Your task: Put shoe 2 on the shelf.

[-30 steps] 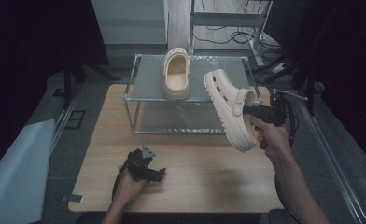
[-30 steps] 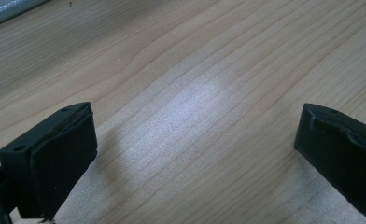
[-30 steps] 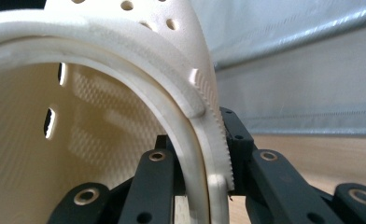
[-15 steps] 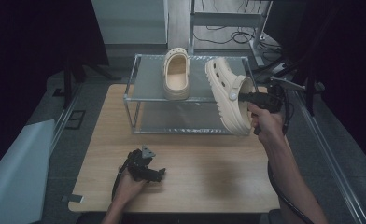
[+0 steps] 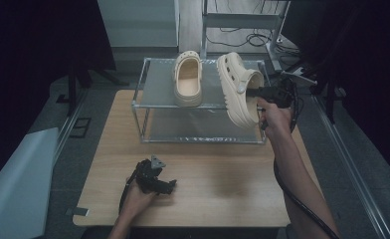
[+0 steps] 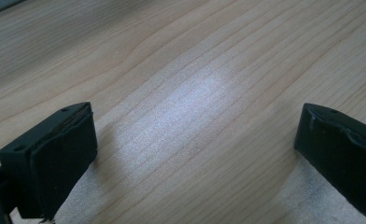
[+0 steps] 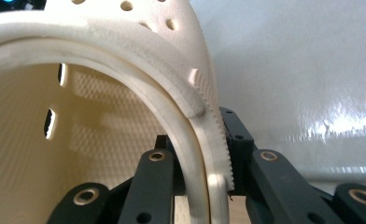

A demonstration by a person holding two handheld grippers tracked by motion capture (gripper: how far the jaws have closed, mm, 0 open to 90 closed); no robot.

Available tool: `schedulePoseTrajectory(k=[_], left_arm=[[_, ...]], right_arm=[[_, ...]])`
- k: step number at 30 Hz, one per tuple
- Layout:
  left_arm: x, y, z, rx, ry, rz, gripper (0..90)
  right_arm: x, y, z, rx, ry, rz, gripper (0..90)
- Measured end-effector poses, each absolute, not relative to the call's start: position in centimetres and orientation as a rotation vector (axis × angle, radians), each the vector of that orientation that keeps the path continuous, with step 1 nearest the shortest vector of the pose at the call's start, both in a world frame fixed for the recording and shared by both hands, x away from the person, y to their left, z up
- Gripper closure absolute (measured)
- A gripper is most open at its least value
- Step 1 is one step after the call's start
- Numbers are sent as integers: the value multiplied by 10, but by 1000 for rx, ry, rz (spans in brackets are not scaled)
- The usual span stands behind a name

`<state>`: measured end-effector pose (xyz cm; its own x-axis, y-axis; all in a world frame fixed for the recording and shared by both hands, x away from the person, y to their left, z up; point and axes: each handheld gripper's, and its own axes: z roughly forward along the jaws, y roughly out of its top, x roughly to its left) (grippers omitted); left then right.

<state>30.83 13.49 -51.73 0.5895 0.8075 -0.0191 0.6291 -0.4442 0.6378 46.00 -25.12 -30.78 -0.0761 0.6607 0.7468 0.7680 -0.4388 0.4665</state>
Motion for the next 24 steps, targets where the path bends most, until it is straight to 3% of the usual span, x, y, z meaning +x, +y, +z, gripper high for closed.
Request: schedulePoseTrajectory(k=[24], left_arm=[[308, 134, -517, 2213, 1130, 373, 0]], right_arm=[[519, -228, -307, -2216, -1591, -1510, 767]])
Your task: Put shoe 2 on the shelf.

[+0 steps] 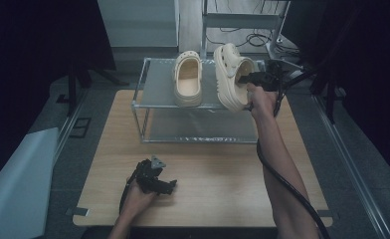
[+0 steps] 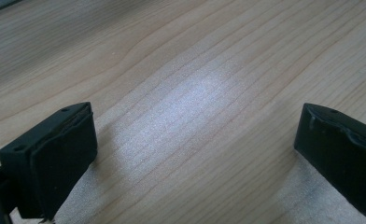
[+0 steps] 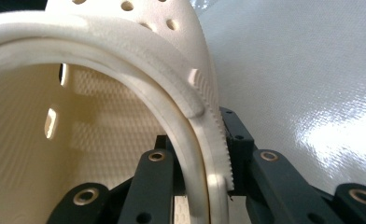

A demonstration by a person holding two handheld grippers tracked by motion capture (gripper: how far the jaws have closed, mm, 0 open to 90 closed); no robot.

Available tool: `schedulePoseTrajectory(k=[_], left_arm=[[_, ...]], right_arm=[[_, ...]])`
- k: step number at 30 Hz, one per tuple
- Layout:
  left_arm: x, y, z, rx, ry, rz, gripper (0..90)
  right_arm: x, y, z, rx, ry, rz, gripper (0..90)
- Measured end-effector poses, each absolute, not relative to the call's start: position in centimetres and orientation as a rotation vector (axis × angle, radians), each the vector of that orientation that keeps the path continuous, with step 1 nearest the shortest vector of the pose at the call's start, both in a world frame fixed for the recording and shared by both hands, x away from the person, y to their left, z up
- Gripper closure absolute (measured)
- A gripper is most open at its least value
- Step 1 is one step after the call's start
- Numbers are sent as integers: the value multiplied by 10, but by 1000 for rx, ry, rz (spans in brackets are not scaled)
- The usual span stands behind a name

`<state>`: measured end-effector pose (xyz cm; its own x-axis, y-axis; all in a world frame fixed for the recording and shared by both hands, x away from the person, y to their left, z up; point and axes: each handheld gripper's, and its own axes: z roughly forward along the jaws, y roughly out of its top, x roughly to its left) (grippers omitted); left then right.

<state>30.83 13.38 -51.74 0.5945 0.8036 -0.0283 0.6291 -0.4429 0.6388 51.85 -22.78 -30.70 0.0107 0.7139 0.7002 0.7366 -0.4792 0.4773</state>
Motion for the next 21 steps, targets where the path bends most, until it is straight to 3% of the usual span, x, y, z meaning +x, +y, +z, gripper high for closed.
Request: schedulePoseTrajectory(k=[14, 21], left_arm=[[309, 136, -516, 2213, 1127, 368, 0], [309, 135, -517, 2211, 1125, 366, 0]], right_arm=[[540, -201, -312, -2322, -1636, -1490, 759], [546, -189, -313, -2364, -1648, -1504, 694]])
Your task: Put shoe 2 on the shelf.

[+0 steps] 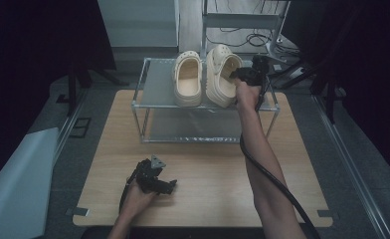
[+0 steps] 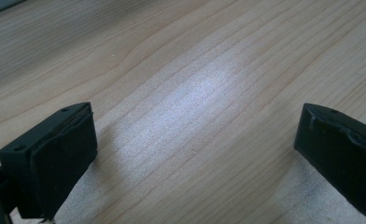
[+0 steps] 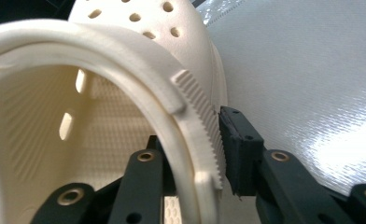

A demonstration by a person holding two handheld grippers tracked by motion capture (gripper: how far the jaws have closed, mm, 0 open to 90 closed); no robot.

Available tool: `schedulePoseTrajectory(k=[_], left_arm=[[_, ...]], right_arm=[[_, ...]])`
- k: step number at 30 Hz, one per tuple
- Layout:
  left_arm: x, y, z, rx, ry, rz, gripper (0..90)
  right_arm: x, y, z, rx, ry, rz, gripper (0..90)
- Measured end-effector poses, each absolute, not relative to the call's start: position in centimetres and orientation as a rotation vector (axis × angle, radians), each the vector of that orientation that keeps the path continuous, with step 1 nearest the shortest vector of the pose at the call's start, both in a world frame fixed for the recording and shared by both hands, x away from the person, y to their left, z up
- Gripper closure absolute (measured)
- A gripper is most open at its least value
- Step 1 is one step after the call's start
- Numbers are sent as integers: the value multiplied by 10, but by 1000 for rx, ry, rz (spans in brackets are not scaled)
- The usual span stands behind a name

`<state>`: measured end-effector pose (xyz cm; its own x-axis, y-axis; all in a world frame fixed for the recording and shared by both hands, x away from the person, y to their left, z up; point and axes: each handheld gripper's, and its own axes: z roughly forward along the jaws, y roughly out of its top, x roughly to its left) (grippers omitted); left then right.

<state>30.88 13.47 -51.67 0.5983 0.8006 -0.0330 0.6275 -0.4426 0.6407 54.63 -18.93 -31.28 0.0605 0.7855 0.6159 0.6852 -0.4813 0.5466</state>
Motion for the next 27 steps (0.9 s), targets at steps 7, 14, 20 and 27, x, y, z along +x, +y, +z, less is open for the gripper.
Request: schedulePoseTrajectory(k=[7, 14, 20, 27], left_arm=[[309, 135, -516, 2217, 1121, 367, 0], [309, 135, -516, 2216, 1121, 369, 0], [309, 135, -516, 2217, 1119, 368, 0], [308, 134, -516, 2215, 1118, 373, 0]], right_arm=[[550, -179, -315, 2189, 1539, 1403, 565], [553, -176, -320, 2192, 1547, 1442, 422], [554, -171, -321, 2129, 1626, 1421, 324], [550, -176, -318, 2052, 1686, 1515, 296]])
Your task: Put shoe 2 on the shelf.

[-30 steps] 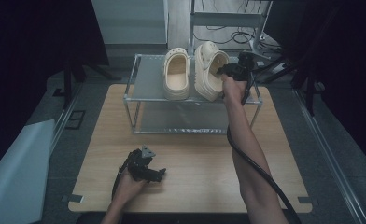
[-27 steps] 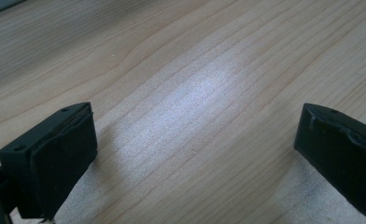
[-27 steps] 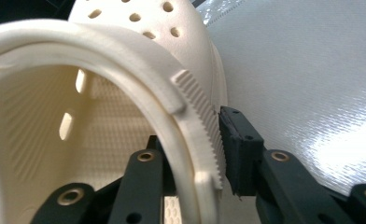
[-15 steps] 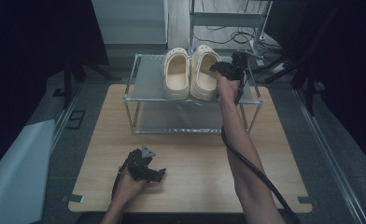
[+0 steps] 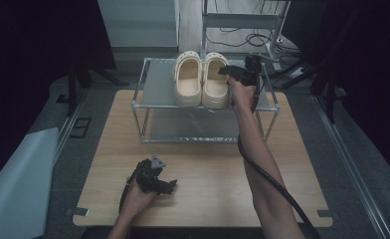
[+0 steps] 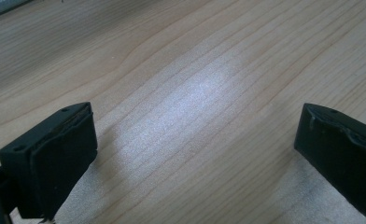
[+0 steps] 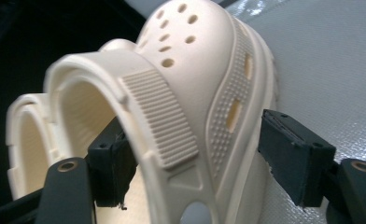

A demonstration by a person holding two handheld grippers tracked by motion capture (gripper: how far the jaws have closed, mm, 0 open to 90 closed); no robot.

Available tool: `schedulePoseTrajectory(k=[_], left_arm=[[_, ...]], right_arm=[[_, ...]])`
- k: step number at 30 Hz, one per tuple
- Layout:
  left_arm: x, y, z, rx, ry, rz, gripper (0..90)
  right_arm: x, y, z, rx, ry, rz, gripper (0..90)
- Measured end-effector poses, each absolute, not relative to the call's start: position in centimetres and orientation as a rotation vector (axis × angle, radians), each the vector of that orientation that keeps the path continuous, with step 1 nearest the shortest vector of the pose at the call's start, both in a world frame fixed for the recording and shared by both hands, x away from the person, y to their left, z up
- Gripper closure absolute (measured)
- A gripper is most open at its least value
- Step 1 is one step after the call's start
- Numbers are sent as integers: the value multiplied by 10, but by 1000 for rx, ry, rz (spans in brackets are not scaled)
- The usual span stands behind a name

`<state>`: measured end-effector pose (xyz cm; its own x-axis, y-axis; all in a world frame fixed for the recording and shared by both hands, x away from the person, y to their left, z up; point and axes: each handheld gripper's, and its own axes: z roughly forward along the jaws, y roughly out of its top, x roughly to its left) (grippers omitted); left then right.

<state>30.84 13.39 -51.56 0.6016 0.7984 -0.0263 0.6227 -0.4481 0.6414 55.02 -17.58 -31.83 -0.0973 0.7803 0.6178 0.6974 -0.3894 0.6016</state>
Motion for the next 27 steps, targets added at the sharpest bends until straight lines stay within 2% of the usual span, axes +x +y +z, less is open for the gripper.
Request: schedulePoseTrajectory(k=[16, 27], left_arm=[[309, 133, -516, 2192, 1128, 363, 0], [310, 131, -517, 2185, 1127, 354, 0]], right_arm=[[531, -194, -304, 1838, 1823, 1642, 235], [509, -215, -310, 1745, 1885, 1681, 207]])
